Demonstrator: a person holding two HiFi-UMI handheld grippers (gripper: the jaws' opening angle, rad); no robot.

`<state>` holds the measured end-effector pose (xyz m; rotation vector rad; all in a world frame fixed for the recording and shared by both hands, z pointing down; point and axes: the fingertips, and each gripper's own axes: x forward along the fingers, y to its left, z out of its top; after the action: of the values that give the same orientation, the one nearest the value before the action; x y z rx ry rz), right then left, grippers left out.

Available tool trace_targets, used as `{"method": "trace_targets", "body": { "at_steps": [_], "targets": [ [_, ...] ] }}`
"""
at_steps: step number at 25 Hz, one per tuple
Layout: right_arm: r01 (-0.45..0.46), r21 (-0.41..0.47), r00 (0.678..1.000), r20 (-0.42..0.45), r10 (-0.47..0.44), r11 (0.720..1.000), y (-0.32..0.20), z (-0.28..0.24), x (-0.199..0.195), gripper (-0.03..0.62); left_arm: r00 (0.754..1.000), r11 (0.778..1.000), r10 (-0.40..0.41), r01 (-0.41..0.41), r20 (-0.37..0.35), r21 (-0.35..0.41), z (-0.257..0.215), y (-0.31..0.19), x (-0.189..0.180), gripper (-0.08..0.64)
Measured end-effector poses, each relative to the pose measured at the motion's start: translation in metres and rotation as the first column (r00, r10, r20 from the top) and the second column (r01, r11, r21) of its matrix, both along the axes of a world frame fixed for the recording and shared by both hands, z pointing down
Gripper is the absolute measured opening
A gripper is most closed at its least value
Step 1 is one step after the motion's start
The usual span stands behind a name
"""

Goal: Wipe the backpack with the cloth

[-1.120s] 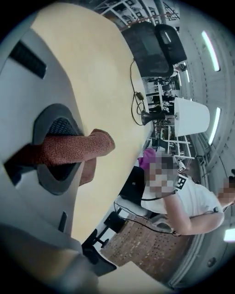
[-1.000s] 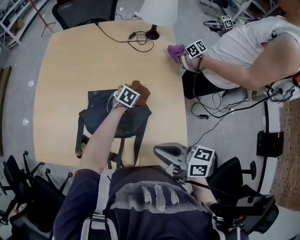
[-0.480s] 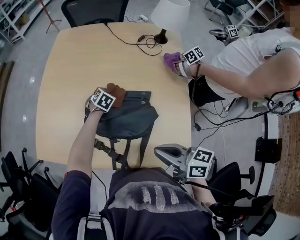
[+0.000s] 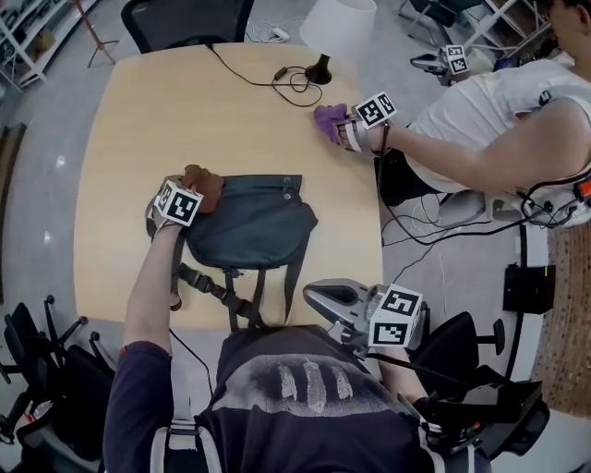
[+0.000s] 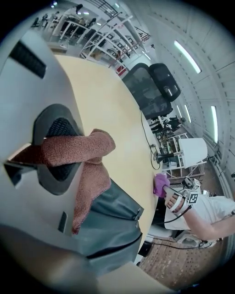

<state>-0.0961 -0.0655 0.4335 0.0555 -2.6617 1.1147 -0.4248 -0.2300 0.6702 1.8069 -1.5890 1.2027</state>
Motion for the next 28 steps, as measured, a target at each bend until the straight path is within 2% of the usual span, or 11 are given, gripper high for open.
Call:
{"method": "trace_targets", "body": {
  "at_steps": [3, 6, 9, 11, 14, 19, 22, 25, 26, 28],
  "targets": [
    [-0.005, -0.010, 1.000, 0.002, 0.005, 1.000, 0.004, 0.003, 0.003, 0.002, 0.993, 0.992, -0.114, 0.114, 0.000, 0.047, -0.027, 0.026, -0.038, 0.055],
    [-0.001, -0.016, 1.000, 0.010, 0.001, 1.000, 0.008, 0.005, 0.004, 0.002, 0.969, 0.964, -0.248, 0.244, 0.020, 0.105, -0.063, 0.062, -0.076, 0.055],
    [0.019, -0.015, 0.999, 0.026, -0.019, 1.000, 0.015, 0.005, -0.003, 0.002, 0.952, 0.946, -0.302, 0.293, 0.049, 0.135, -0.083, 0.091, -0.090, 0.055],
    [0.037, -0.013, 0.999, 0.031, -0.037, 0.999, 0.020, 0.006, -0.008, 0.002, 0.962, 0.958, -0.271, 0.266, 0.039, 0.109, -0.076, 0.098, -0.074, 0.055],
    [0.054, -0.003, 0.998, 0.029, -0.054, 0.999, 0.024, 0.006, -0.009, 0.002, 0.975, 0.974, -0.222, 0.223, -0.027, 0.035, -0.050, 0.096, -0.032, 0.055],
    [0.021, 0.009, 0.999, 0.042, -0.021, 1.000, 0.024, 0.003, 0.000, 0.002, 0.950, 0.965, -0.256, 0.261, -0.177, 0.005, -0.029, 0.081, 0.023, 0.055],
    [0.009, -0.005, 0.999, 0.051, -0.009, 1.000, 0.021, 0.011, 0.006, 0.002, 0.951, 0.963, -0.265, 0.270, -0.160, 0.007, -0.024, 0.081, 0.028, 0.055],
    [-0.003, -0.029, 0.998, 0.067, 0.005, 1.000, 0.016, 0.015, 0.014, 0.002, 0.931, 0.958, -0.273, 0.286, -0.240, 0.017, -0.037, 0.078, 0.043, 0.055],
    [-0.017, -0.039, 0.997, 0.069, 0.019, 0.999, 0.014, 0.015, 0.019, 0.002, 0.933, 0.965, -0.249, 0.261, -0.259, 0.015, -0.038, 0.071, 0.056, 0.055],
    [-0.040, -0.054, 0.997, 0.062, 0.044, 0.998, 0.013, 0.017, 0.030, 0.002, 0.952, 0.984, -0.176, 0.180, -0.251, -0.006, -0.033, 0.056, 0.088, 0.055]
  ]
}}
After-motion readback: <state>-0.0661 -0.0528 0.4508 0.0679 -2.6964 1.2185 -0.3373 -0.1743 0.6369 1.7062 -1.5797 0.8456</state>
